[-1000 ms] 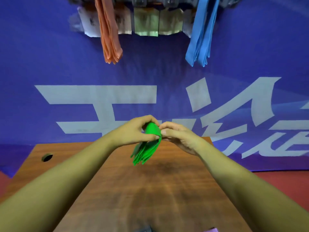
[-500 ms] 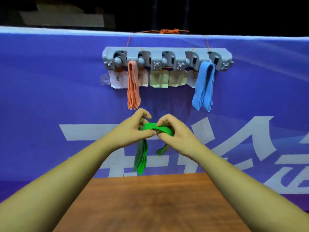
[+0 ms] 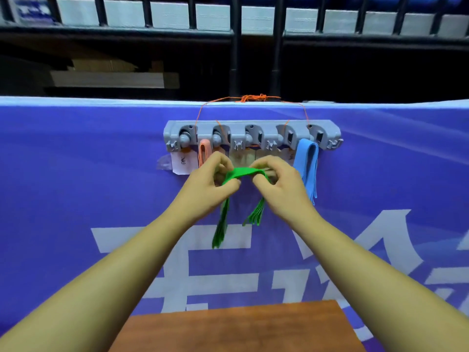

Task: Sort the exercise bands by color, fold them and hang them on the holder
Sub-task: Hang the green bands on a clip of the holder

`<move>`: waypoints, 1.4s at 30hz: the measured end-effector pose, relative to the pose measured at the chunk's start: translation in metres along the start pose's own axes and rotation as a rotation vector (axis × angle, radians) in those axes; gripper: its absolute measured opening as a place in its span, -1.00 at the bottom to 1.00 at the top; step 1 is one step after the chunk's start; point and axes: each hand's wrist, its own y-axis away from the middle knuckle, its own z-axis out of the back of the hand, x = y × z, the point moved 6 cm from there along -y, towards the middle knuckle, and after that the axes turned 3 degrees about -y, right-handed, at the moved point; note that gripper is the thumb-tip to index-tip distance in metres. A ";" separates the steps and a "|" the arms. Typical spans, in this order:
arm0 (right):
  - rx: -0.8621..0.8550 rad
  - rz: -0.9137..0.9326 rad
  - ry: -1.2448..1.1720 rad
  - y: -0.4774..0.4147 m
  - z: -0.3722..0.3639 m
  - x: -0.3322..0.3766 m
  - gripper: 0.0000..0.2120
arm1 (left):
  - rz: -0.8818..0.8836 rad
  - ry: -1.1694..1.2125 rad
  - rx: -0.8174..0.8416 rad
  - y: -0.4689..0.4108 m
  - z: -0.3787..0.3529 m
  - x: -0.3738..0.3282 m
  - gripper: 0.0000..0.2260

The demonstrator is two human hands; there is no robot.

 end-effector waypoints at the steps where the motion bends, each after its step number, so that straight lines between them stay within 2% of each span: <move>1: -0.029 0.012 0.009 -0.007 0.003 0.003 -0.81 | 0.003 -0.006 -0.038 -0.006 0.001 -0.002 -0.86; 6: -0.127 0.061 0.091 -0.038 0.010 0.014 -0.80 | -0.010 -0.066 -0.230 -0.034 0.003 -0.012 -0.97; 10: -0.173 0.081 0.153 -0.055 0.005 0.010 -0.78 | -0.019 -0.150 -0.436 -0.044 0.004 -0.015 -0.93; 14: -0.184 0.082 0.233 -0.066 -0.002 0.000 -0.77 | 0.009 -0.307 -0.508 -0.052 0.000 -0.008 -0.86; 18: -0.132 0.052 0.305 -0.071 -0.012 -0.022 -0.75 | -0.016 -0.461 -0.504 -0.054 -0.004 0.001 -0.88; 25: -0.088 0.078 0.254 -0.072 -0.023 -0.029 -0.79 | -0.006 -0.344 -0.555 -0.058 0.001 0.012 -0.86; 31: -0.058 0.109 0.207 -0.076 -0.025 -0.033 -0.70 | -0.029 -0.354 -0.441 -0.060 -0.002 0.017 -0.87; 35: -0.006 0.114 0.141 -0.071 -0.024 -0.042 -0.69 | -0.053 -0.133 -0.316 -0.053 -0.008 0.023 -0.75; 42: -0.034 0.215 0.110 -0.068 -0.024 -0.039 -0.74 | -0.011 0.079 -0.412 -0.058 -0.011 0.033 -0.77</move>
